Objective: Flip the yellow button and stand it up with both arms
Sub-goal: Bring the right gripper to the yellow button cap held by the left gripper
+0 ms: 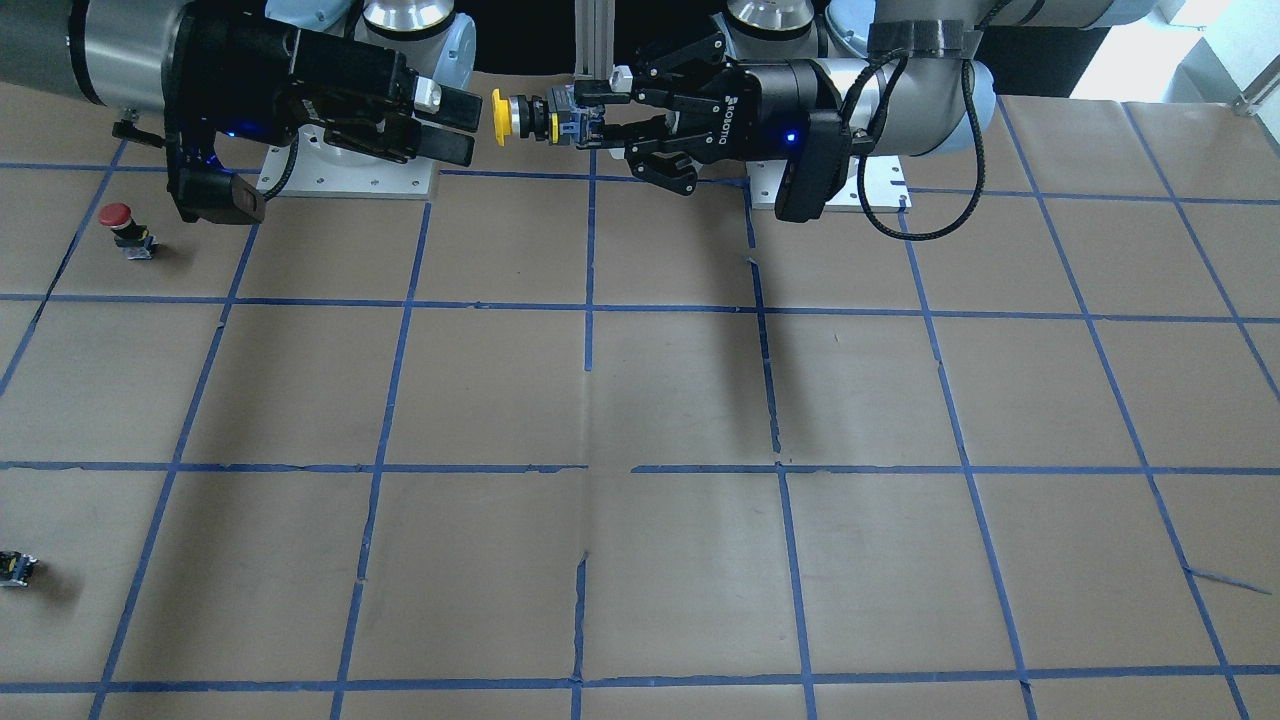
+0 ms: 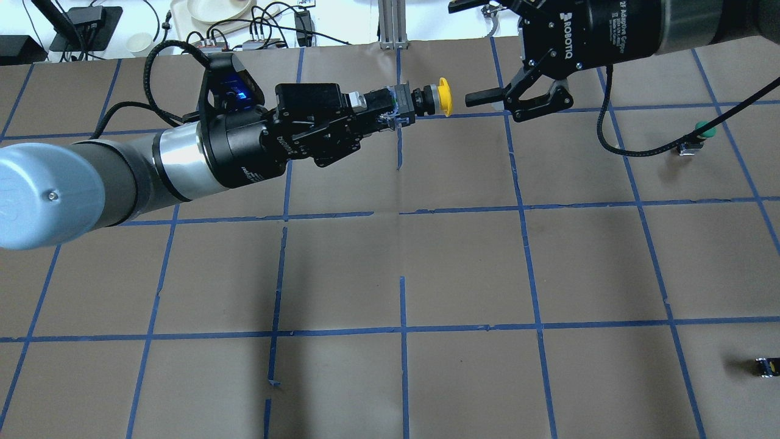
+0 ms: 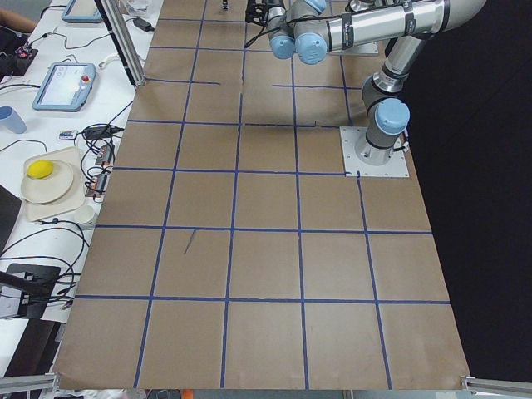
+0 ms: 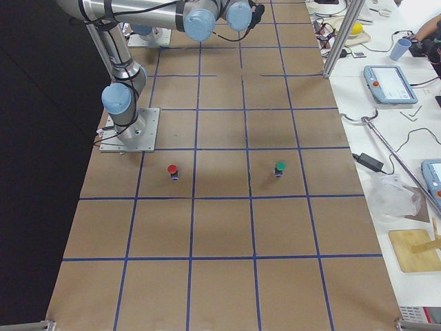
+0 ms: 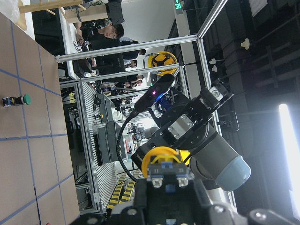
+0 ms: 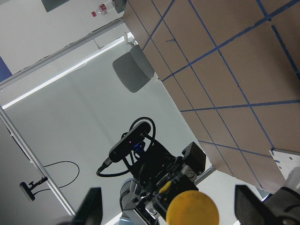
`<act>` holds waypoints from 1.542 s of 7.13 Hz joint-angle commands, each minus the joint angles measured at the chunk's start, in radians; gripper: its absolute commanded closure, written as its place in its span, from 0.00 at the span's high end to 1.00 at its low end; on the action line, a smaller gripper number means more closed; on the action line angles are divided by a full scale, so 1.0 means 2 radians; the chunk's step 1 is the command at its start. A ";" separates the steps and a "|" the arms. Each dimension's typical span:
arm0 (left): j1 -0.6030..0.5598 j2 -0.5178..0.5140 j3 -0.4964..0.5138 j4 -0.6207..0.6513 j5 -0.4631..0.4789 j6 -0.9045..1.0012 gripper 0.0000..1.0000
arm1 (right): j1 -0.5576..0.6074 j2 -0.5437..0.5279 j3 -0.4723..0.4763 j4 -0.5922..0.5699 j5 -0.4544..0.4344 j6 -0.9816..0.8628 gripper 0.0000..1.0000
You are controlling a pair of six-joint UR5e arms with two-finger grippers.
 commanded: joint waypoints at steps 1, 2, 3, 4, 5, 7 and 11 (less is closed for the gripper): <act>-0.001 0.003 0.001 0.000 -0.001 0.000 0.06 | 0.005 -0.007 0.009 -0.004 -0.001 0.000 0.99; -0.001 0.003 0.000 0.000 0.000 0.000 0.06 | 0.020 -0.009 0.008 0.001 0.004 0.029 0.96; -0.001 0.002 0.000 0.000 0.000 0.000 0.06 | 0.033 -0.009 0.008 -0.017 0.004 0.065 0.96; -0.001 0.004 0.000 0.000 0.000 0.000 0.06 | 0.033 -0.009 0.008 -0.027 0.003 0.069 0.95; -0.001 0.004 0.000 0.000 0.000 0.000 0.06 | 0.033 -0.010 0.009 -0.030 0.001 0.067 0.88; -0.001 0.004 0.000 0.000 0.000 0.000 0.06 | 0.033 -0.011 0.009 -0.030 -0.004 0.067 0.29; -0.001 0.003 0.000 0.000 0.015 0.000 0.73 | 0.033 -0.009 0.008 -0.039 -0.004 0.067 0.24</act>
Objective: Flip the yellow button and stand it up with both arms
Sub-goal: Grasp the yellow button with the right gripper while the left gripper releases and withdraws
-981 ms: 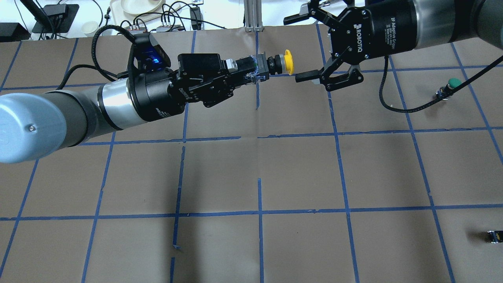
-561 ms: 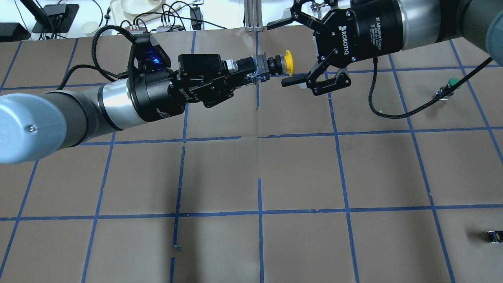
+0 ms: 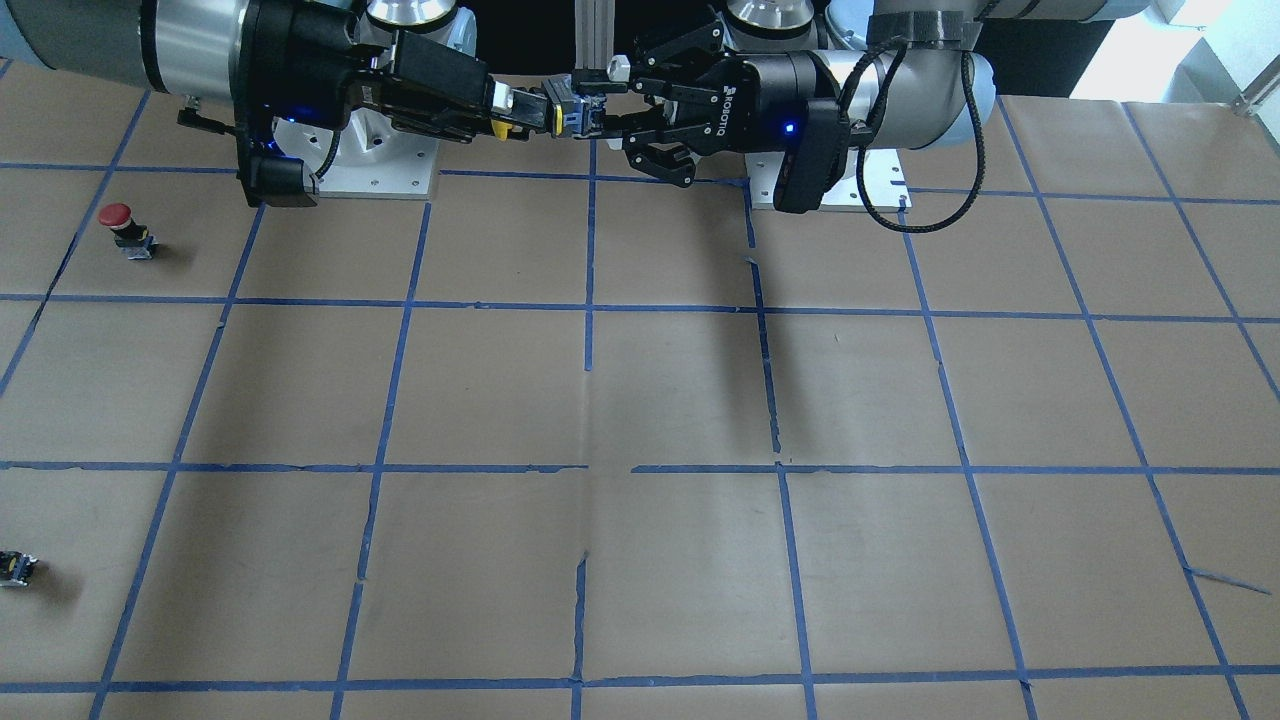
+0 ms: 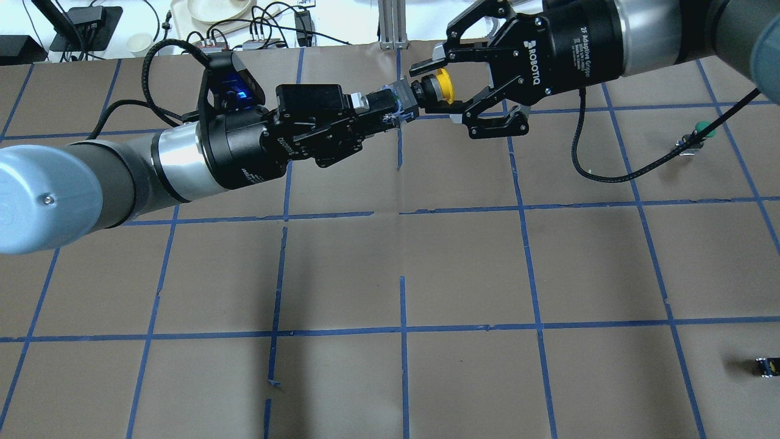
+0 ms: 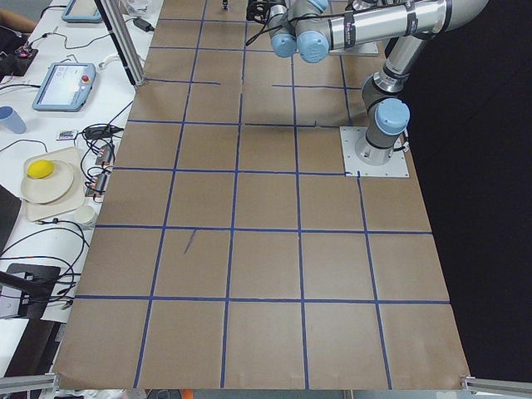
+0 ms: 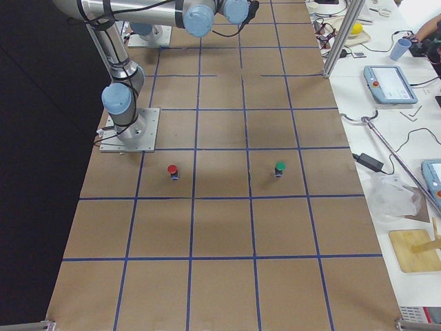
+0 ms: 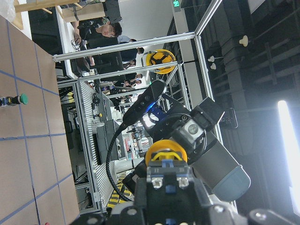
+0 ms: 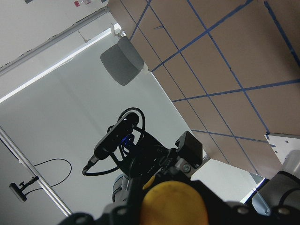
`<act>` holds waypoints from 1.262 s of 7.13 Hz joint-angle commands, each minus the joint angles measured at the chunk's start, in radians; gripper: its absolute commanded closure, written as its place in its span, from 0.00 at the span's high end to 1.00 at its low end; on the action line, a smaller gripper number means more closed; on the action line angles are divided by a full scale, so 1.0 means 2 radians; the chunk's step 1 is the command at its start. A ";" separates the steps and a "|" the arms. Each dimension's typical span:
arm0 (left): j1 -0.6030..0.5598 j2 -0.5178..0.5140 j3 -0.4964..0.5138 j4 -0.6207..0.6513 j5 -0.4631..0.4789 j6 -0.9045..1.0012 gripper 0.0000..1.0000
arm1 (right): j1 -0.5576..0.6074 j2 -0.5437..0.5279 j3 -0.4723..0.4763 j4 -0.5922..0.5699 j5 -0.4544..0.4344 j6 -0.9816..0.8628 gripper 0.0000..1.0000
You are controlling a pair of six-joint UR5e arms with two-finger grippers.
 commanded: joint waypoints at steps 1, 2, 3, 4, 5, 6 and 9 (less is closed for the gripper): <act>-0.001 0.001 0.001 0.000 0.016 0.000 1.00 | 0.000 0.000 0.000 -0.002 0.000 0.000 0.24; -0.001 0.001 0.001 0.000 0.023 0.000 1.00 | 0.000 0.001 -0.001 -0.002 0.000 0.000 0.24; -0.001 0.001 0.001 0.000 0.023 0.000 1.00 | -0.001 0.002 -0.006 -0.004 -0.005 -0.001 0.24; 0.000 0.000 0.001 0.000 0.023 -0.001 1.00 | -0.008 0.002 -0.007 -0.040 -0.080 -0.003 0.25; 0.007 -0.001 0.006 0.000 0.050 -0.007 1.00 | -0.018 0.001 -0.015 -0.053 -0.121 -0.003 0.25; 0.024 -0.002 0.010 0.000 0.114 -0.009 1.00 | -0.031 0.000 -0.037 -0.054 -0.170 -0.004 0.25; 0.110 -0.014 0.036 0.032 0.308 -0.022 1.00 | -0.031 -0.027 -0.065 -0.057 -0.445 -0.117 0.25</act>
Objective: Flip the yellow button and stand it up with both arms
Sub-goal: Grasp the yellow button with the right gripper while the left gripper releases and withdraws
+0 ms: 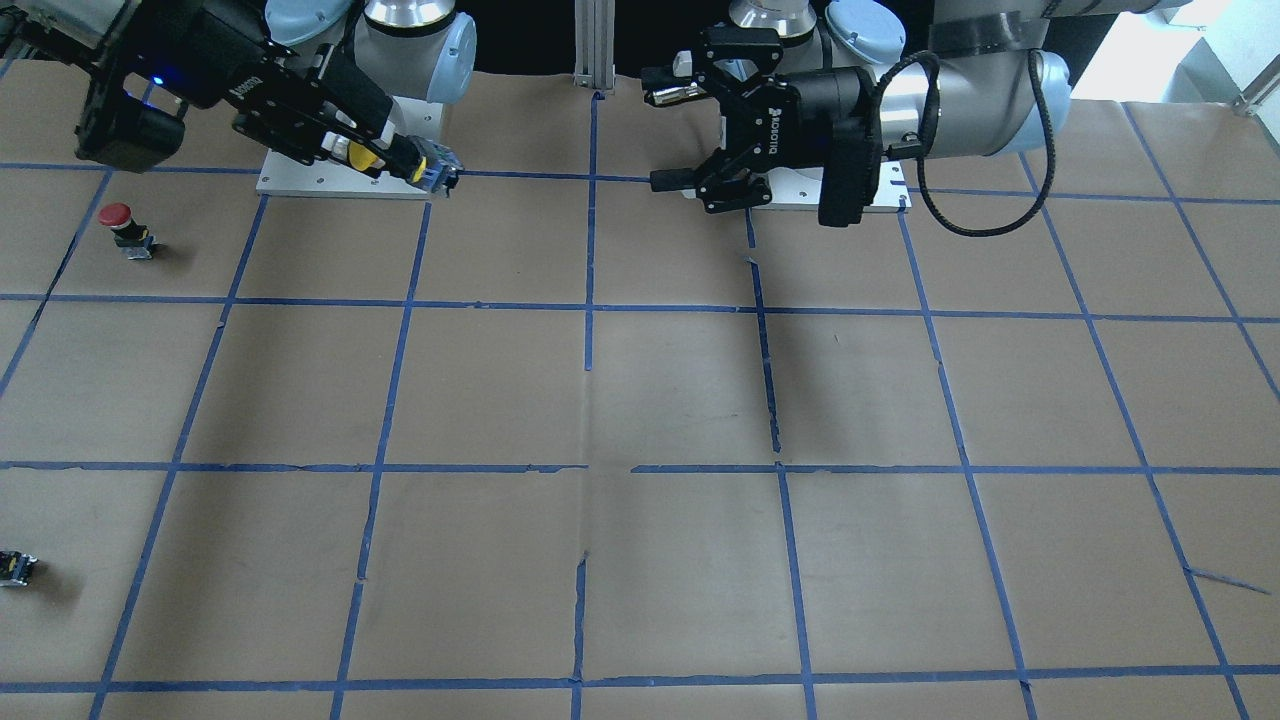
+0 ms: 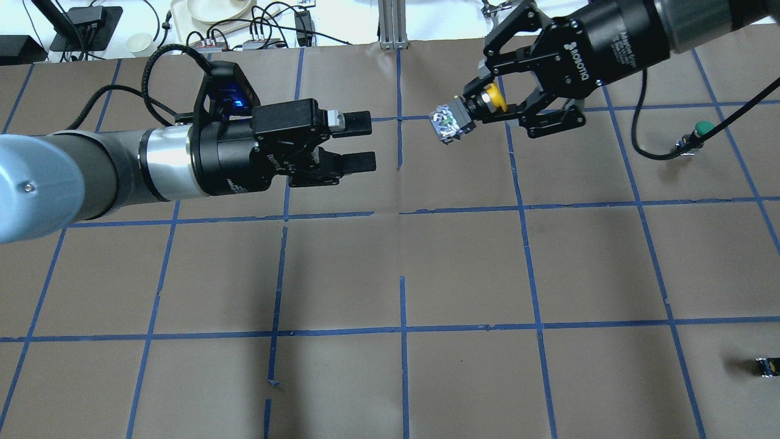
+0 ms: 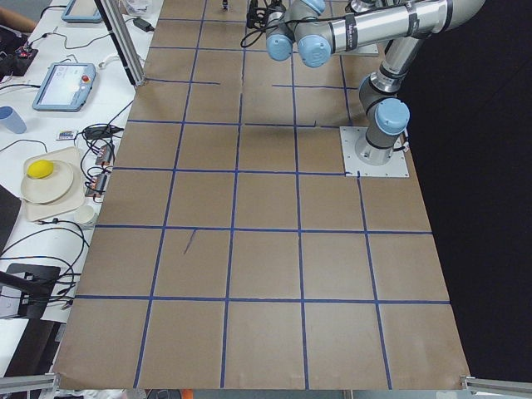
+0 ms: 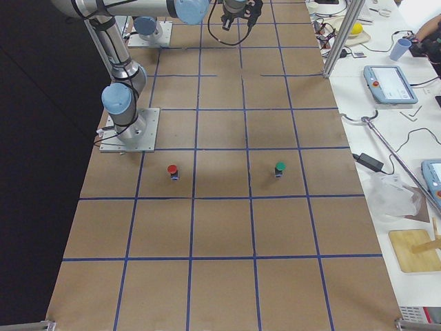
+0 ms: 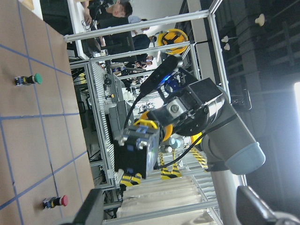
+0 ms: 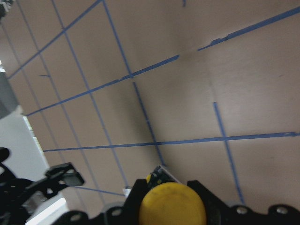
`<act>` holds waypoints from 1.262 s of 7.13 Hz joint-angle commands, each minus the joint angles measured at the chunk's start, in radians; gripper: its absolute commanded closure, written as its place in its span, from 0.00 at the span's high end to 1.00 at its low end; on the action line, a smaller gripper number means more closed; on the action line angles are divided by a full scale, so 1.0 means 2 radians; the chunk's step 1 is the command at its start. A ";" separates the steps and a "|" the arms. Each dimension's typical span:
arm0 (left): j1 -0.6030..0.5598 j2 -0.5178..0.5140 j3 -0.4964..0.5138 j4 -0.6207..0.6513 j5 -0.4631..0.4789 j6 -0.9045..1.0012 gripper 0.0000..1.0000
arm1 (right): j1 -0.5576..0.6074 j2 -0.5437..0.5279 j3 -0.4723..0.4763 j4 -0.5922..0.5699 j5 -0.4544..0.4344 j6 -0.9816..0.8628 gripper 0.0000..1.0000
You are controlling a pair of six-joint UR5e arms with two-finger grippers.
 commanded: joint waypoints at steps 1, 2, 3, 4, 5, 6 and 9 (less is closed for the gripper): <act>0.042 -0.014 0.025 0.073 0.147 -0.047 1.00 | -0.001 -0.008 0.002 -0.011 -0.163 -0.113 0.24; 0.042 -0.016 0.030 0.128 0.226 -0.115 1.00 | -0.013 -0.008 0.043 -0.084 -0.198 -0.165 0.24; 0.042 -0.020 0.027 0.182 0.282 -0.152 1.00 | -0.050 -0.006 0.095 -0.148 -0.194 -0.222 0.25; 0.041 -0.029 0.030 0.216 0.356 -0.204 1.00 | -0.111 -0.004 0.145 -0.208 -0.200 -0.320 0.25; 0.030 -0.030 0.030 0.282 0.383 -0.297 1.00 | -0.181 0.006 0.186 -0.235 -0.194 -0.404 0.24; 0.004 -0.029 0.032 0.347 0.403 -0.380 1.00 | -0.238 0.024 0.207 -0.291 -0.198 -0.483 0.24; -0.098 -0.025 0.104 0.360 0.566 -0.469 1.00 | -0.332 0.105 0.235 -0.398 -0.179 -0.721 0.24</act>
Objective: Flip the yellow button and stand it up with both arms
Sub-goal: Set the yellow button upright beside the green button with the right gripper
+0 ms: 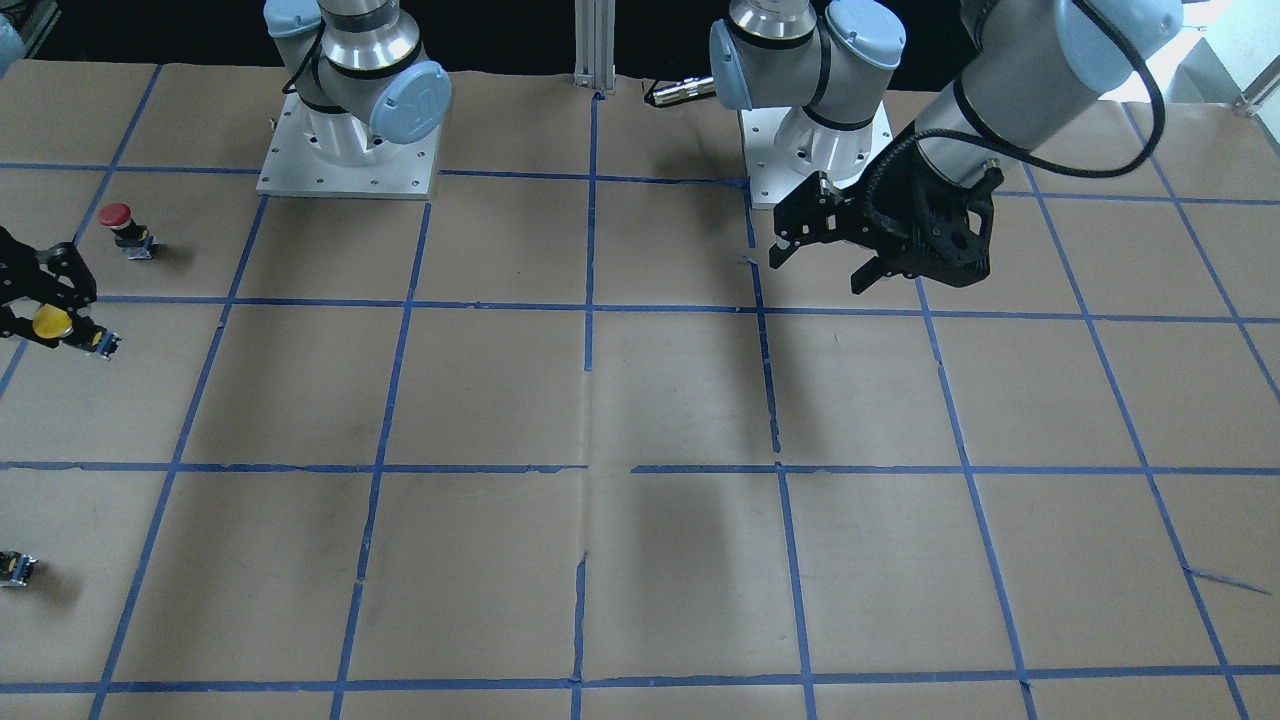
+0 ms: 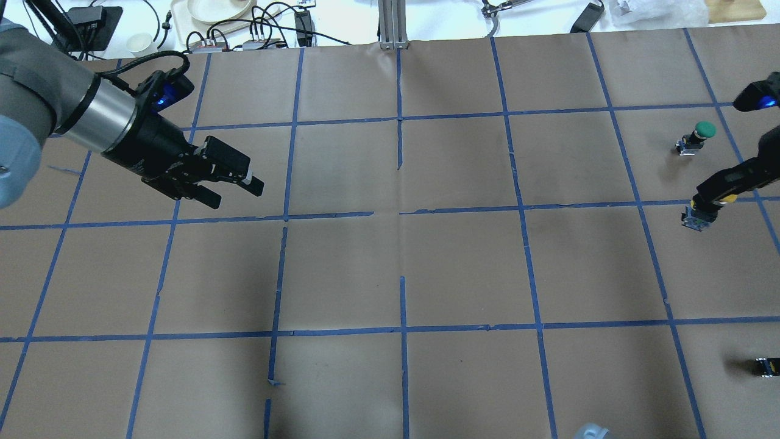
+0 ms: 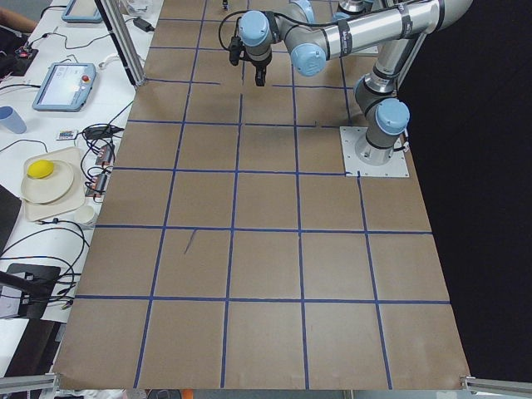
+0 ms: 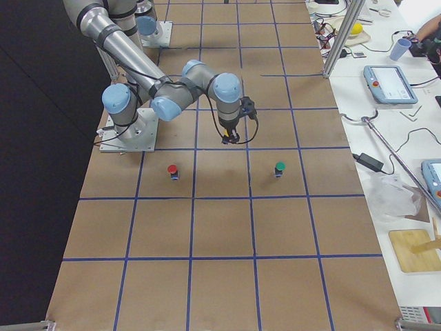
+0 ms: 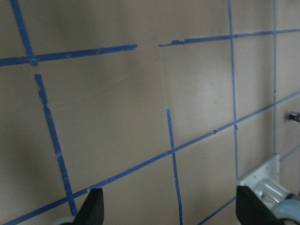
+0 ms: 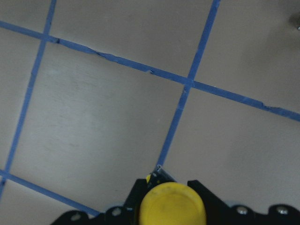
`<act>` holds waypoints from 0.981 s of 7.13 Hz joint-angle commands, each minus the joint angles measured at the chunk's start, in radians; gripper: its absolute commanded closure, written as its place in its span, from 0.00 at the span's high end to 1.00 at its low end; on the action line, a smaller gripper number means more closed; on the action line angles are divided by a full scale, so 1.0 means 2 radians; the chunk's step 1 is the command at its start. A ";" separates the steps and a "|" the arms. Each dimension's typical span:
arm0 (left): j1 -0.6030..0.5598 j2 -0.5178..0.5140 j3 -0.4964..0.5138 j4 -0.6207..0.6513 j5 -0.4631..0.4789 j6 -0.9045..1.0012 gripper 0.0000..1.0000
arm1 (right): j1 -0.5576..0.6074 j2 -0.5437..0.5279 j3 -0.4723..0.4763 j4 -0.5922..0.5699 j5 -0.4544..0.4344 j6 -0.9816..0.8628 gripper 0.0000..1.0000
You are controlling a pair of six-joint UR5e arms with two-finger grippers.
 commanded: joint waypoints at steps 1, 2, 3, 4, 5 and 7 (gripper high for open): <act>-0.060 0.006 0.058 -0.015 0.099 -0.037 1.00 | -0.055 0.048 0.024 -0.085 0.023 -0.147 0.25; -0.072 0.014 0.065 -0.011 0.103 -0.036 1.00 | -0.056 0.066 0.044 -0.125 0.024 -0.176 0.25; -0.070 0.013 0.059 -0.009 0.100 -0.032 1.00 | -0.056 0.069 0.049 -0.147 0.026 -0.177 0.25; -0.070 0.011 0.067 -0.010 0.104 -0.031 1.00 | -0.057 0.074 0.049 -0.147 0.027 -0.184 0.25; -0.065 0.010 0.071 -0.010 0.115 -0.030 1.00 | -0.057 0.077 0.047 -0.147 0.026 -0.180 0.32; -0.056 -0.038 0.150 -0.029 0.121 -0.030 1.00 | -0.057 0.095 0.039 -0.143 0.020 -0.174 1.00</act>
